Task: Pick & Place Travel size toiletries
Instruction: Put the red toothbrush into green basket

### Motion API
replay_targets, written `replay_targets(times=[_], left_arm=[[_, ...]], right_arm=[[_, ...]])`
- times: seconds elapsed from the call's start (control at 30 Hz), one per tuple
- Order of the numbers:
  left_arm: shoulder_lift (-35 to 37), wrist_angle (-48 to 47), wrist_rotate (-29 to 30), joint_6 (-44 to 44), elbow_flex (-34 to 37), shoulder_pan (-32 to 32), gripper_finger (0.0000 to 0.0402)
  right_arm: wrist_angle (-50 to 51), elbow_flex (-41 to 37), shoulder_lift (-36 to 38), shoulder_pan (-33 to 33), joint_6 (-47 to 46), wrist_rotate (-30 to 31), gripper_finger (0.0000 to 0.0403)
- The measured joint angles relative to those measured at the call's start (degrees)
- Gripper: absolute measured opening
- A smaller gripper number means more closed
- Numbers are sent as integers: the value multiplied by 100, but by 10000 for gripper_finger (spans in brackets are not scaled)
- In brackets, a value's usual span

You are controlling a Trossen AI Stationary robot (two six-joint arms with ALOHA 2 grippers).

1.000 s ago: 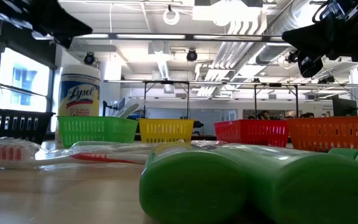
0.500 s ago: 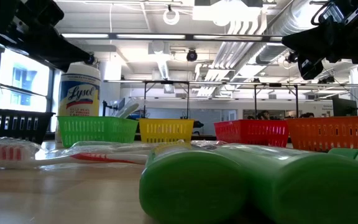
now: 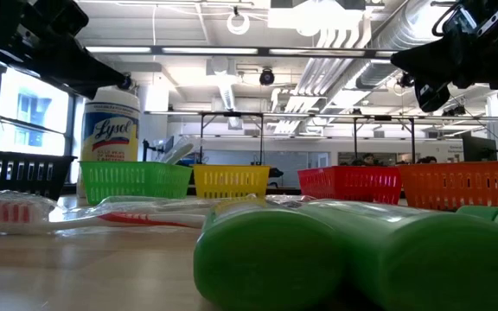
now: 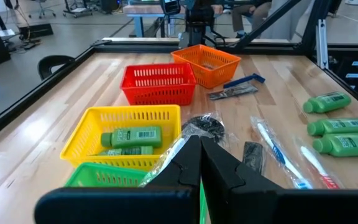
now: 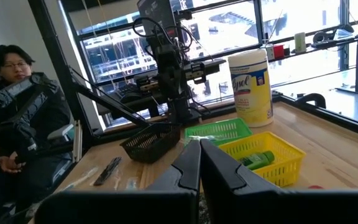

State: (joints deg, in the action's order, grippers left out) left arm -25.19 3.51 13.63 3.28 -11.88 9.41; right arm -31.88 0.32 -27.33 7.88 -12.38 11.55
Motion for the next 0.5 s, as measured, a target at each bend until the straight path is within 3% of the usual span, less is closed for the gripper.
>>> replay_targets(times=[0.5], left_arm=[[139, -27, -219, -352, 0, 0, 0]], right_arm=[[0, -1, 28, 0, 9, -93, 2]])
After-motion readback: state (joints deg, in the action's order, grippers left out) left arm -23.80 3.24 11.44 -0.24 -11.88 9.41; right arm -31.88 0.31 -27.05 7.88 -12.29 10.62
